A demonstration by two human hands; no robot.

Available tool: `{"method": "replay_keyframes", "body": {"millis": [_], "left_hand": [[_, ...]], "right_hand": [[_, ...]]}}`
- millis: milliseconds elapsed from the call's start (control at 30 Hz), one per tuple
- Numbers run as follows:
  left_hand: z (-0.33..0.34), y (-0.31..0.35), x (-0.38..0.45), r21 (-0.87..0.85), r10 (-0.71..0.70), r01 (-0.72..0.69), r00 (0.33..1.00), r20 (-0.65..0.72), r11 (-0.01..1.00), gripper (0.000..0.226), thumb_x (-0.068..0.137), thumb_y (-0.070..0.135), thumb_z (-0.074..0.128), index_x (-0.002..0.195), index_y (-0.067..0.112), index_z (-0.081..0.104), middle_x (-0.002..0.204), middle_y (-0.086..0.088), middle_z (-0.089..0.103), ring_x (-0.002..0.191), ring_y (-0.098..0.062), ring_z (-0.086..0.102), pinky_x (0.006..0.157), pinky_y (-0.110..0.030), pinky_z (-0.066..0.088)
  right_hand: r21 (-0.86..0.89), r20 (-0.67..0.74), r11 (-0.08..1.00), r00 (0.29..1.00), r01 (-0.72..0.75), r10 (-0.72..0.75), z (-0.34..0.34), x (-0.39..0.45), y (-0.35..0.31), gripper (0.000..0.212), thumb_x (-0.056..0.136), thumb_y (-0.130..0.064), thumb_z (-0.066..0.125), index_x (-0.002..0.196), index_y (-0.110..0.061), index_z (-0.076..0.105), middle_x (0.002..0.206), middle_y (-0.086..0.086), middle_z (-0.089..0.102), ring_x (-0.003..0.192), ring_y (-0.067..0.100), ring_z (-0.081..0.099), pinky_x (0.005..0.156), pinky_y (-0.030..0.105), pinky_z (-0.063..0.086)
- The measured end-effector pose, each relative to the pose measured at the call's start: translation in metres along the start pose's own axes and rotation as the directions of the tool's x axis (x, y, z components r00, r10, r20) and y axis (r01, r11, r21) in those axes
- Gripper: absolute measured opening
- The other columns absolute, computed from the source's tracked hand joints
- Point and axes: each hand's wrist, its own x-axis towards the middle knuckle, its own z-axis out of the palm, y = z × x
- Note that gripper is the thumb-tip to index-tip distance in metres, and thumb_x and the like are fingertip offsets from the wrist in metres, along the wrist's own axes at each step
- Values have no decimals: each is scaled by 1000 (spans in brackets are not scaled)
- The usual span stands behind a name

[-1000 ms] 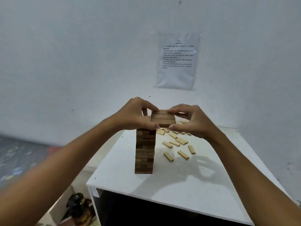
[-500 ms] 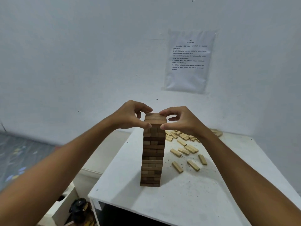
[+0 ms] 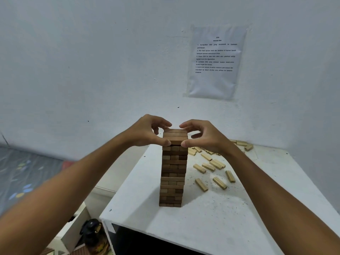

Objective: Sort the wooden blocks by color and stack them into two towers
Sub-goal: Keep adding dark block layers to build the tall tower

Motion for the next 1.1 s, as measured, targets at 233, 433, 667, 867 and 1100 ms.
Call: {"method": "replay_keyframes", "body": {"millis": [233,433,667,867,1100], "left_hand": [[0,-3,-2,-7,-14,14,1000,-12,1000,86,46,61,69,120,16,66,98,14,66,78,-4,57,61,-8,45],[1,-3,-1,-17,-14,14,1000,8,1000,87,46,61,69,120,15,65,100,12,65,79,13,55,61,-6,44],[1,-4,-2,-24,-13,13,1000,12,1000,85,47,60,71,119,16,65,100,13,65,81,15,55,61,-6,43],[1,-5,-1,-6,-23,23,1000,6,1000,73,55,47,78,119,15,65,99,15,63,82,17,54,62,-5,43],[1,-9,0,3,-27,27,1000,4,1000,76,52,53,79,118,19,66,101,13,65,81,15,55,61,-5,43]], "right_hand": [[-5,15,1000,1000,-11,11,2,1,2,53,62,-39,79,113,-34,64,114,-13,63,110,3,57,91,34,53],[1,23,1000,1000,-20,20,1,0,4,56,62,-41,79,115,-33,63,117,-9,63,112,4,56,90,34,53],[12,23,1000,999,-23,23,2,1,4,61,62,-42,78,120,-33,61,120,-6,62,113,6,56,87,29,52],[19,26,999,999,-34,33,2,0,5,64,61,-44,79,122,-35,60,121,-5,61,113,6,56,86,27,52],[18,29,999,999,-40,39,3,-1,4,66,61,-45,78,123,-35,58,121,-4,61,113,8,56,84,25,51]]}}
